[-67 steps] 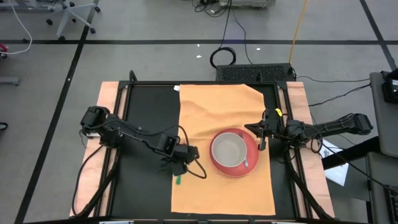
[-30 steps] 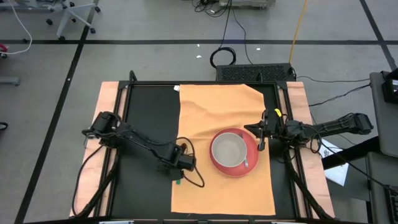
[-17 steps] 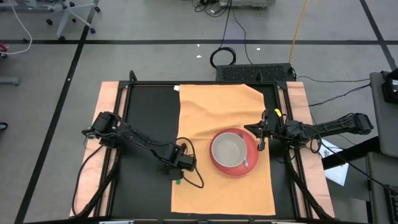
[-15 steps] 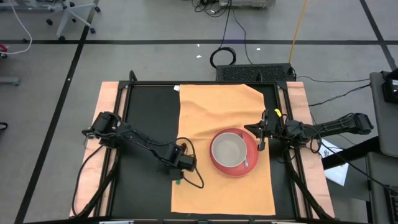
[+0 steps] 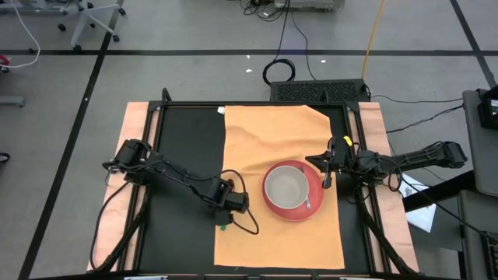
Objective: Set table place
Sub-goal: Put the spoon into the bowl on the napkin
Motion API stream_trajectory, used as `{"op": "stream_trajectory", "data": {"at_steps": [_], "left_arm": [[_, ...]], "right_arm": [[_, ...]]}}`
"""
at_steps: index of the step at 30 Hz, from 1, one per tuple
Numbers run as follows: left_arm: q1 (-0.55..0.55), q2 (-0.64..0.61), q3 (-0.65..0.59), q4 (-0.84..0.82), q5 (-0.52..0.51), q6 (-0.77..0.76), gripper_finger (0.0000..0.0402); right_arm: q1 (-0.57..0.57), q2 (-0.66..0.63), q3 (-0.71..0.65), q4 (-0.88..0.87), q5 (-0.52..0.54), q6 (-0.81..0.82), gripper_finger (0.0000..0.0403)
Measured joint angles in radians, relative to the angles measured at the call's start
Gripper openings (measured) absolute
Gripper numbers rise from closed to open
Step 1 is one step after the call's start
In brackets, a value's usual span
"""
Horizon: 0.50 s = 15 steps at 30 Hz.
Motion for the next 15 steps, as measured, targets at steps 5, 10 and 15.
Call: {"op": "stream_trajectory", "data": {"at_steps": [5, 10, 15], "left_arm": [[0.000, 0.000, 0.000, -0.004, 0.000, 0.011, 0.0133], [0.002, 0.009, 0.000, -0.016, 0.009, 0.013, 0.0133], [0.004, 0.010, 0.000, -0.021, 0.011, 0.015, 0.0133]], "right_arm": [[0.000, 0.000, 0.000, 0.000, 0.000, 0.000, 0.0000], [0.000, 0.000, 0.000, 0.000, 0.000, 0.000, 0.0000], [0.000, 0.000, 0.000, 0.001, 0.000, 0.000, 0.0000]]}}
